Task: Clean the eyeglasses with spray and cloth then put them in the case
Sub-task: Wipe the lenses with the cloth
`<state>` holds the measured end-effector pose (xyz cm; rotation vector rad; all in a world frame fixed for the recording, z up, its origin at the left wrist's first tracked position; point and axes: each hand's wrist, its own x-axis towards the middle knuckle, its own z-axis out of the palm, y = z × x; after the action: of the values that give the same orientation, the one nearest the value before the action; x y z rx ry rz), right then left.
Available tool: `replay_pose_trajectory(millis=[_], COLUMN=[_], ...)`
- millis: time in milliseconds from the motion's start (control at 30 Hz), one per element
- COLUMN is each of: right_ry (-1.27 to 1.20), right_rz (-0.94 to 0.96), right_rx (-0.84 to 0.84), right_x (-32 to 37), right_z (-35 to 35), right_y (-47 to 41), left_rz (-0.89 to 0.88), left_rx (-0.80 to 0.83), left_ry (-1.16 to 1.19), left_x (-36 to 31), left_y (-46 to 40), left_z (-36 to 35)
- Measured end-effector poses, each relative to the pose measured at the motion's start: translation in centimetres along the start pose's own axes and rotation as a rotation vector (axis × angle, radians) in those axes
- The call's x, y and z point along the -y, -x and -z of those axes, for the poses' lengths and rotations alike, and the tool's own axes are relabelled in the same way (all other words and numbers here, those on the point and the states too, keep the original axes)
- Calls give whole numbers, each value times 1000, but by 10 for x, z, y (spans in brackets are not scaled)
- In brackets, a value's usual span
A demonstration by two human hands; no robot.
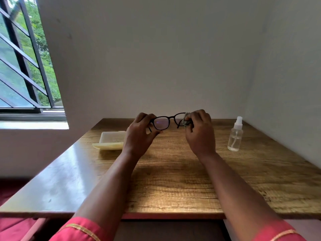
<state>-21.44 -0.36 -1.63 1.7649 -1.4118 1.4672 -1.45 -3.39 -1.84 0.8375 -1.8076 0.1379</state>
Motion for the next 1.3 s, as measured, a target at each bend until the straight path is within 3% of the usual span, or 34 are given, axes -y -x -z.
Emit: replay_pose_trajectory(millis=[200, 433, 533, 700, 967, 1200, 1300], right_ry=[-49, 22, 41, 5, 39, 9, -20], right_rz=[127, 1, -11, 124, 9, 67, 49], right_rx=[115, -11, 16, 129, 5, 106, 67], right_x=[8, 0, 0, 7, 1, 4, 5], right_z=[-2, -1, 1, -1, 0, -1, -3], right_y=[1, -2, 0, 2, -1, 2, 1], left_rz=[4, -33, -4, -17, -39, -9, -12], left_rx=[7, 47, -2, 10, 57, 13, 14], left_ry=[-7, 0, 7, -5, -9, -5, -10], left_x=[2, -4, -1, 1, -3, 1, 1], left_y=[0, 1, 0, 0, 0, 0, 0], left_z=[0, -1, 0, 1, -1, 1, 2])
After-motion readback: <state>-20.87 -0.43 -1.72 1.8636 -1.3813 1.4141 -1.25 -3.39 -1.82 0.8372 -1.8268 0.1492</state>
